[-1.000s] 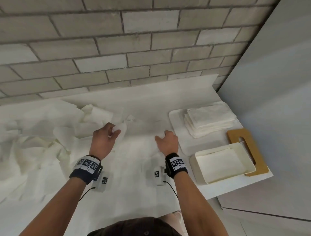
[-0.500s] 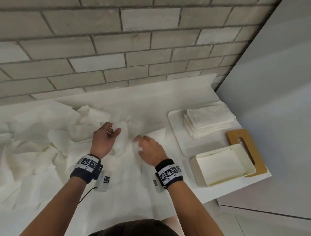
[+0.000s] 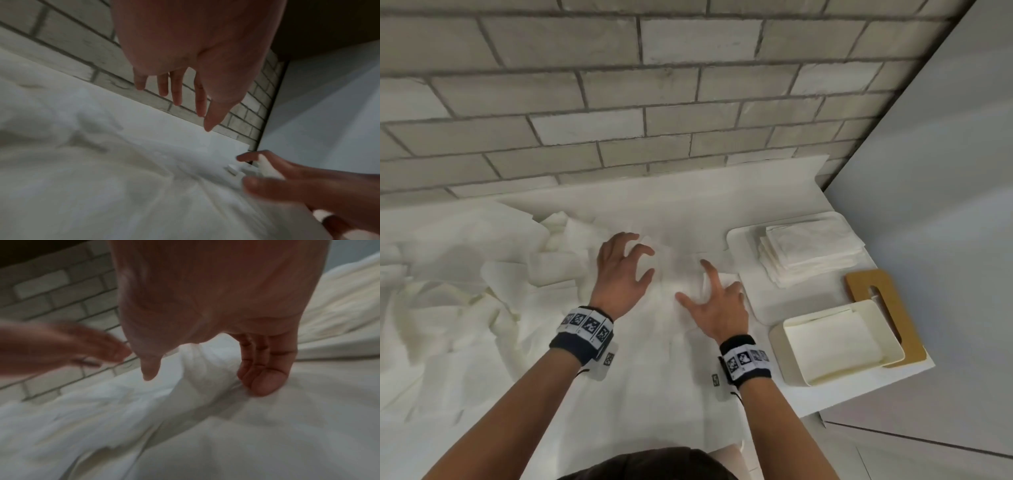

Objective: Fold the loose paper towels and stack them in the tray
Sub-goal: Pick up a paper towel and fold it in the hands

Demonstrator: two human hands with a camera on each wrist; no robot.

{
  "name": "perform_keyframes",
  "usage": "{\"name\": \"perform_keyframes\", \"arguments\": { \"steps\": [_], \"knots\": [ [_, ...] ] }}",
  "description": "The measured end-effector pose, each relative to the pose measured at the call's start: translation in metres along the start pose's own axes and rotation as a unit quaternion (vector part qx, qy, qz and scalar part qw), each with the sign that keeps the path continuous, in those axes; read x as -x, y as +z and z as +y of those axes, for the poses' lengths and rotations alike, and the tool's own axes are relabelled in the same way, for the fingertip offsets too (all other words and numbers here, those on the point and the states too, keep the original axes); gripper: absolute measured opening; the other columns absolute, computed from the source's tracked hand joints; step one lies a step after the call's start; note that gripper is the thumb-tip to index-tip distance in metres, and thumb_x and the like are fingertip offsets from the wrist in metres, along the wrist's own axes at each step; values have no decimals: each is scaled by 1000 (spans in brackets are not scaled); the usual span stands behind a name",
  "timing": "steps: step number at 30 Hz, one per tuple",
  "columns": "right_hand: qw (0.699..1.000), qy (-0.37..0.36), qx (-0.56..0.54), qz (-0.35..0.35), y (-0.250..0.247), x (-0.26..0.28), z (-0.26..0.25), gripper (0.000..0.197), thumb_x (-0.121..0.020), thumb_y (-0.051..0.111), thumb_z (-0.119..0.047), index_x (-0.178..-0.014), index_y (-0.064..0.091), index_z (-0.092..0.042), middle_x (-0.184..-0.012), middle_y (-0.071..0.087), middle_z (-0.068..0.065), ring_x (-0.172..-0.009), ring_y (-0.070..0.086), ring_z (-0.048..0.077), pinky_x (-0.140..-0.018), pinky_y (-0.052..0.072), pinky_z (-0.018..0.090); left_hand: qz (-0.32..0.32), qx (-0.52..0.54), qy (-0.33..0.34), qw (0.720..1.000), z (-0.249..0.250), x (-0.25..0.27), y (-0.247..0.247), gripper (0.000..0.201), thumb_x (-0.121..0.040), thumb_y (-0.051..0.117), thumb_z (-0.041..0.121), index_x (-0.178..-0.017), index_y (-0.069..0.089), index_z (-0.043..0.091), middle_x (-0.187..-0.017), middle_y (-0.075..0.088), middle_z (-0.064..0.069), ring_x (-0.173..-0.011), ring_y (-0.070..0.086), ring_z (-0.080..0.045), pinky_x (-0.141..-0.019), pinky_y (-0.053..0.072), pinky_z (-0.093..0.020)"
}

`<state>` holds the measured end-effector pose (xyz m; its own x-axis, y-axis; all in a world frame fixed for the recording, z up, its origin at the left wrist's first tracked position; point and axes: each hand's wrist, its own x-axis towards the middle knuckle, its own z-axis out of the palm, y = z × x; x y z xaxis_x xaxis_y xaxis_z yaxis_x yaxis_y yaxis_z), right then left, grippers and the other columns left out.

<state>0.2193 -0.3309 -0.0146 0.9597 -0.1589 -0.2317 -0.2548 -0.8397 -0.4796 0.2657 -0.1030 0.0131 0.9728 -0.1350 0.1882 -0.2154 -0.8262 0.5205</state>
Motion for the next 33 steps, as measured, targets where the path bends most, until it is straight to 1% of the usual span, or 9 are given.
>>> {"name": "perform_keyframes", "arguments": {
  "steps": [4,8,13,18,20,24,28,31,33],
  "knots": [
    [999,-11,35,31,13,8,-19,112,-86,74,-53,-162,-8,-58,-122,46,14,-100,57,37,-81,58,47,-24,60,26,998,26,-9,10,29,-95,74,24,-122,66,25,-137,54,4,-136,42,-20,-116,38,-42],
    [992,-46,-103,58,-12,23,-9,111,-89,65,4,-166,0,-43,-103,65,10,-89,67,33,-77,58,46,-68,122,-11,990,33,-7,11,36,-100,68,36,-134,57,31,-134,56,11,-132,52,-17,-111,38,-30],
    [971,-137,-155,118,-105,62,16,100,-82,73,13,-157,35,-40,-103,75,-12,-87,69,7,-77,58,22,-113,276,-25,954,48,-1,4,81,-80,81,63,-147,44,35,-145,53,17,-138,51,-7,-117,42,-36],
    [935,-187,-262,152,-203,106,41,43,-89,87,-11,-125,68,-26,-100,81,-16,-96,77,11,-83,57,19,-248,369,29,895,115,7,9,108,-71,99,36,-159,36,35,-153,49,21,-142,47,1,-122,39,-34],
    [924,-193,-285,166,-222,115,61,32,-89,85,-7,-115,74,-22,-102,81,-14,-100,78,12,-87,57,20,-244,409,51,878,146,9,9,92,-77,97,23,-154,48,31,-145,61,18,-135,57,-5,-115,47,-32],
    [922,-167,-292,193,-235,125,112,23,-93,81,-1,-105,79,-20,-110,81,-9,-112,75,16,-78,56,26,-184,463,128,857,191,7,8,39,-88,82,-2,-125,73,6,-126,75,-4,-119,70,-27,-106,53,-51],
    [897,-185,-352,191,-236,138,151,19,-89,79,10,-96,79,-8,-113,81,2,-121,73,28,-95,54,25,-153,465,141,860,227,11,8,23,-92,76,-4,-110,80,9,-111,80,1,-106,74,-19,-92,58,-37],
    [865,-237,-388,214,-243,144,178,27,-78,79,25,-91,75,1,-119,75,19,-116,71,38,-100,54,41,-148,479,150,852,246,16,6,19,-91,73,-9,-100,81,5,-103,80,1,-101,76,-18,-87,55,-24],
    [854,-245,-405,213,-248,147,196,38,-72,71,37,-84,76,2,-125,71,24,-113,68,42,-103,53,42,-153,495,160,840,258,20,1,23,-88,72,-17,-97,81,3,-101,79,-5,-97,74,-22,-84,54,-26]
  ]
}}
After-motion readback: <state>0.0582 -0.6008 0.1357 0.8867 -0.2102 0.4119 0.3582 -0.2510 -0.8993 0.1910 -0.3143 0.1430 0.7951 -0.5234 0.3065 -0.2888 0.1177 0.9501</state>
